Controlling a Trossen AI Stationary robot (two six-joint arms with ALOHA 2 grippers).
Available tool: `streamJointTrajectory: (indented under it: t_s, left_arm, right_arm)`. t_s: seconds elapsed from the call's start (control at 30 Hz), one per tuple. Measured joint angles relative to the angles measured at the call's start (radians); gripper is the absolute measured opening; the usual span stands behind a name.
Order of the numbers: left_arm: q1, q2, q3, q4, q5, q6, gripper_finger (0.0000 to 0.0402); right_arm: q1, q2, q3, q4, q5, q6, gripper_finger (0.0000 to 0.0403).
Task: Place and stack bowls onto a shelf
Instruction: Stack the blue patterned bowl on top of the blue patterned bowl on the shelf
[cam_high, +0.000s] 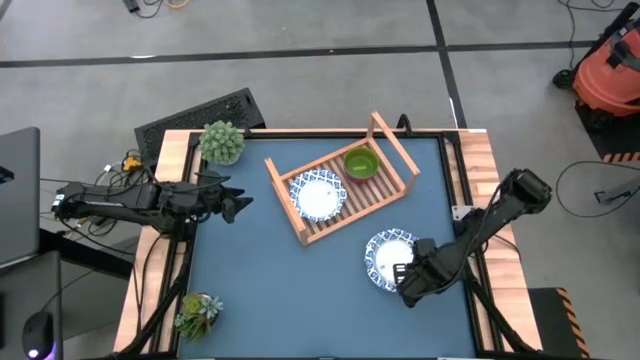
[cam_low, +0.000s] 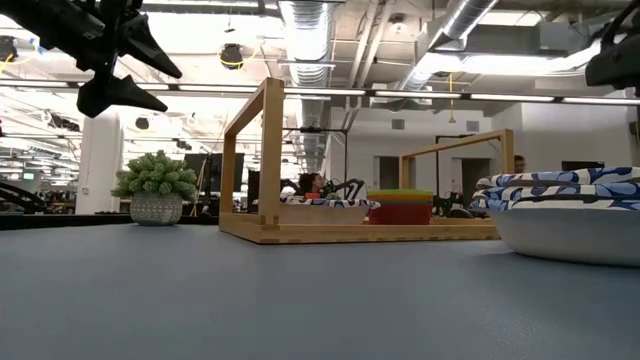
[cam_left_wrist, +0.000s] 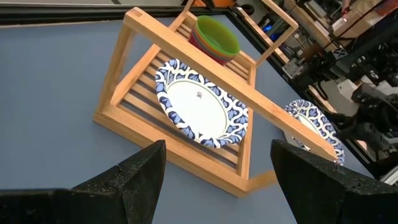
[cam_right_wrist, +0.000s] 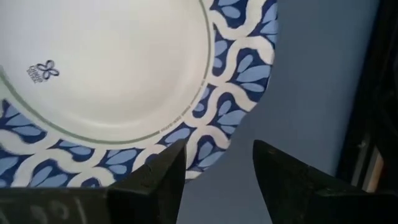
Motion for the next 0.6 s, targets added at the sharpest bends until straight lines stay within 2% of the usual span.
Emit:
streamJointTrajectory:
  t_s: [0.23, 0.37, 0.6]
  left_arm:
    - [0.0, 0.0, 0.0, 0.0, 0.007, -0.002, 0.0274]
    - [0.0, 0.0, 0.0, 0.0, 0.007, -0.002, 0.0274]
    - [0.0, 0.0, 0.0, 0.0, 0.012, -0.002, 0.0274]
  right_arm:
    - [-0.022, 0.017, -0.008, 0.018, 0.001, -0.003, 0.021]
    - [-0.033, 0.02, -0.072, 0.128, -0.006, -0.003, 0.0208]
    - [-0.057, 0.013, -0.098, 0.172, -0.005, -0.011, 0.0182]
